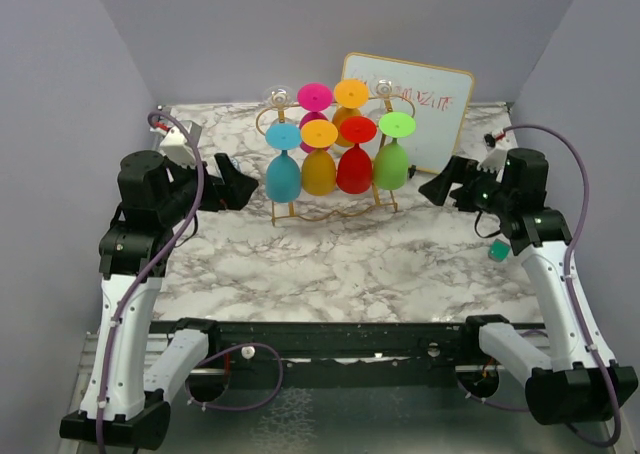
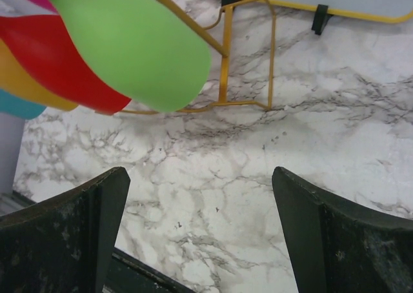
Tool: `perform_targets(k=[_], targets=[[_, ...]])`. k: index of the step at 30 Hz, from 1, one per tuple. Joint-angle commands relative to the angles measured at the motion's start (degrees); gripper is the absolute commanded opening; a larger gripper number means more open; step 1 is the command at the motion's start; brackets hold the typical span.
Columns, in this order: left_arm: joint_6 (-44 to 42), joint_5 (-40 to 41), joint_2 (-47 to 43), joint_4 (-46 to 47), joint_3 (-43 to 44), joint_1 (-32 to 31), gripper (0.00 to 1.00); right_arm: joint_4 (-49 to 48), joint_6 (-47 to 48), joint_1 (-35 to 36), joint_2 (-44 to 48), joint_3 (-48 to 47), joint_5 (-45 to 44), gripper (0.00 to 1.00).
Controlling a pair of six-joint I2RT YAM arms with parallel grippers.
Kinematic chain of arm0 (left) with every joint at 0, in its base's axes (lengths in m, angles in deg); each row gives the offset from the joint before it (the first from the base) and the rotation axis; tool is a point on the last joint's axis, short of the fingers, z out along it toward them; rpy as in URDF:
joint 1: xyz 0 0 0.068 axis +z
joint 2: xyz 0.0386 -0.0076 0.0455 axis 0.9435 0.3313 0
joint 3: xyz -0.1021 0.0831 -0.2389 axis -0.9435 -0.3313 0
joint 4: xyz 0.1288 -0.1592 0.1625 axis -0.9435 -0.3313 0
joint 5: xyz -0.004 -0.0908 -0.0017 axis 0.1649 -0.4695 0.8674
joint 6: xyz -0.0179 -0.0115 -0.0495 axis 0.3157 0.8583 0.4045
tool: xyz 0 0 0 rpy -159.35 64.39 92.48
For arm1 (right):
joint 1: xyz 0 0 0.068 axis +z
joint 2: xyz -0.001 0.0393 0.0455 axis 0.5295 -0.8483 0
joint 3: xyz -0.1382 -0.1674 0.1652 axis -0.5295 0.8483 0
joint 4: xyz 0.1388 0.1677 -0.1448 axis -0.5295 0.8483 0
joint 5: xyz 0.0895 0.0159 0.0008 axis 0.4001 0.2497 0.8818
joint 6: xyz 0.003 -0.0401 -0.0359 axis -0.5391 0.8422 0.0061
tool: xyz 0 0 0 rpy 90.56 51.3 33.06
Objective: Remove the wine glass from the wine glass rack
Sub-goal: Pick up the wine glass from the wine rack.
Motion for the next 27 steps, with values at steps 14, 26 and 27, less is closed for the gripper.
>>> perform_targets(k=[14,26,27], targets=[[8.0,-13.7,3.5,7.4,4.3,-2.6,0.81,-8.8,-9.9,-0.2,1.5,4.2,21.5,0.98],[5.0,-3.3,14.1,7.0,19.3,-19.9,0.79,-1.1,-10.3,-0.2,-0.4,1.9,1.1,0.99],[3.9,1.4,16.3,7.0,21.2,-25.7,0.79,-0.8,-10.3,-0.2,-0.3,1.4,0.9,0.99]])
